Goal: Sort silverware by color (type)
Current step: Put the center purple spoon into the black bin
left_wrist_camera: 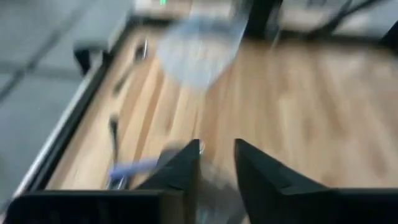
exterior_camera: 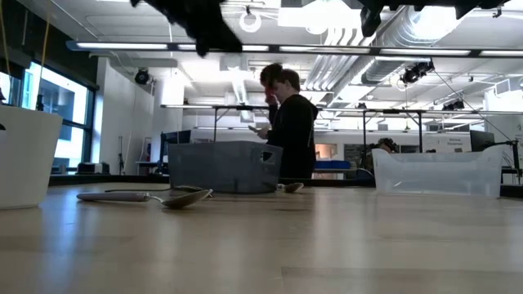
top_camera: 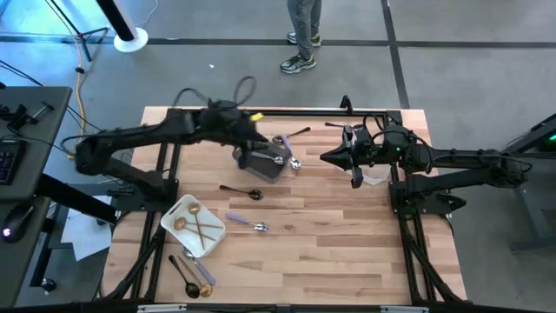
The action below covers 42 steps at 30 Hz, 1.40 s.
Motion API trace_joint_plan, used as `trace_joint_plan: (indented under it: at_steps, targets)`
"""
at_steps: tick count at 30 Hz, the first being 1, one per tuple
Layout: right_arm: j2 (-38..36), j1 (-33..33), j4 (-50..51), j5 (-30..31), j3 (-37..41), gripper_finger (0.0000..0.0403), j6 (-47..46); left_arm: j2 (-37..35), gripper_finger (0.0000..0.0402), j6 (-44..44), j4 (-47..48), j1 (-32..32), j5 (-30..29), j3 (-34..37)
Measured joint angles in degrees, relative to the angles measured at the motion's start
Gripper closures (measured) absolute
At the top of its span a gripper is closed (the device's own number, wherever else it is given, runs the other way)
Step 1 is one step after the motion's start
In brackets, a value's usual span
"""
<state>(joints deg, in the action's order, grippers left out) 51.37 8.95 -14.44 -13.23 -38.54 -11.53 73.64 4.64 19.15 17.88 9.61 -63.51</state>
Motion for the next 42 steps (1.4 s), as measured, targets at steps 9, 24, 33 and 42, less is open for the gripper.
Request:
trace_joint_plan:
  at_steps: [9,24,33,42]
  targets:
    - [0.0,0.0,-0.11,-0.24,0.0,0.0403,0.0,-18.09,0.0397,-9.09,-23.19,-6.57,-1.29,16.9]
    - [0.0,0.0,-0.48,-0.46,0.0,0.0403,0.01,-26.88,0.0401,-13.05,-26.78,-11.27,-7.74,25.71]
    - [0.0,0.0,-0.48,-0.48,0.0,0.0403,0.02,-26.77,0.0401,-13.02,-26.78,-11.25,-7.74,25.71]
    - [0.0,0.0,-0.48,-0.48,0.0,0.0403,0.02,-26.77,0.0401,-13.0,-26.77,-11.25,-7.72,25.71]
